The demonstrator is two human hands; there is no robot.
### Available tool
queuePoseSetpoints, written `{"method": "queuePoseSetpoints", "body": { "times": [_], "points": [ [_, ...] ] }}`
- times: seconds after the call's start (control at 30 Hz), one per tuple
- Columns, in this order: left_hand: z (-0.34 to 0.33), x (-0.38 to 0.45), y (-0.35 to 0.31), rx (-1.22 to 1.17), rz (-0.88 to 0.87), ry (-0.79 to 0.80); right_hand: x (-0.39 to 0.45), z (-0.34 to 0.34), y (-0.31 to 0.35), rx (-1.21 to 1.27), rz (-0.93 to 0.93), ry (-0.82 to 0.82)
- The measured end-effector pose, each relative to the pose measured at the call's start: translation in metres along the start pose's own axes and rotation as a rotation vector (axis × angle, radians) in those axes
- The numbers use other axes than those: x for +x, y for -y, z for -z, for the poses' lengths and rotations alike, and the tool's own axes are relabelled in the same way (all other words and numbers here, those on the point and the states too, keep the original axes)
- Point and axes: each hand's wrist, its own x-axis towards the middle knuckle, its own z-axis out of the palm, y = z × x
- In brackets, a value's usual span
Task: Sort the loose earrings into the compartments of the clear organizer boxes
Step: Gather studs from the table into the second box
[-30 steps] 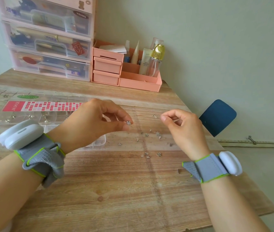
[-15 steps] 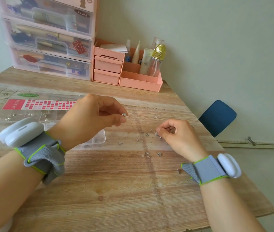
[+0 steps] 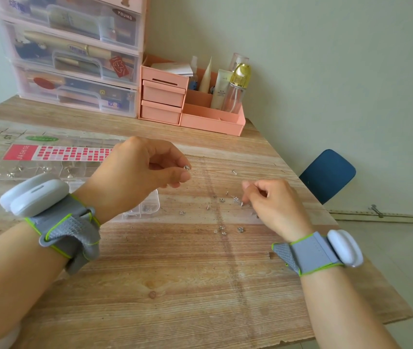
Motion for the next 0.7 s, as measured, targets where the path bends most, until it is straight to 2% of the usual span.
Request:
{"method": "queuePoseSetpoints", "body": {
  "times": [0.1, 0.2, 0.47, 0.7],
  "points": [
    [0.001, 0.0002, 0.0007, -0.001, -0.003, -0.003, -0.0007, -0.0004, 0.0041, 0.036, 0.008, 0.026],
    [0.0024, 0.0009, 0.0015, 0.001, -0.013, -0.016, 0.0001, 0.0, 0.0036, 0.062, 0.024, -0.028],
    [0.0051, 0.0027, 0.0049, 0.058, -0.018, -0.068, -0.0018, -0.003, 0.009, 0.147, 0.211, -0.124],
    [0.0059, 0.0037, 0.006, 0.078, -0.003, -0.079, -0.0008, 0.0005, 0.0066, 0.177, 0.192, -0.187]
  ]
}}
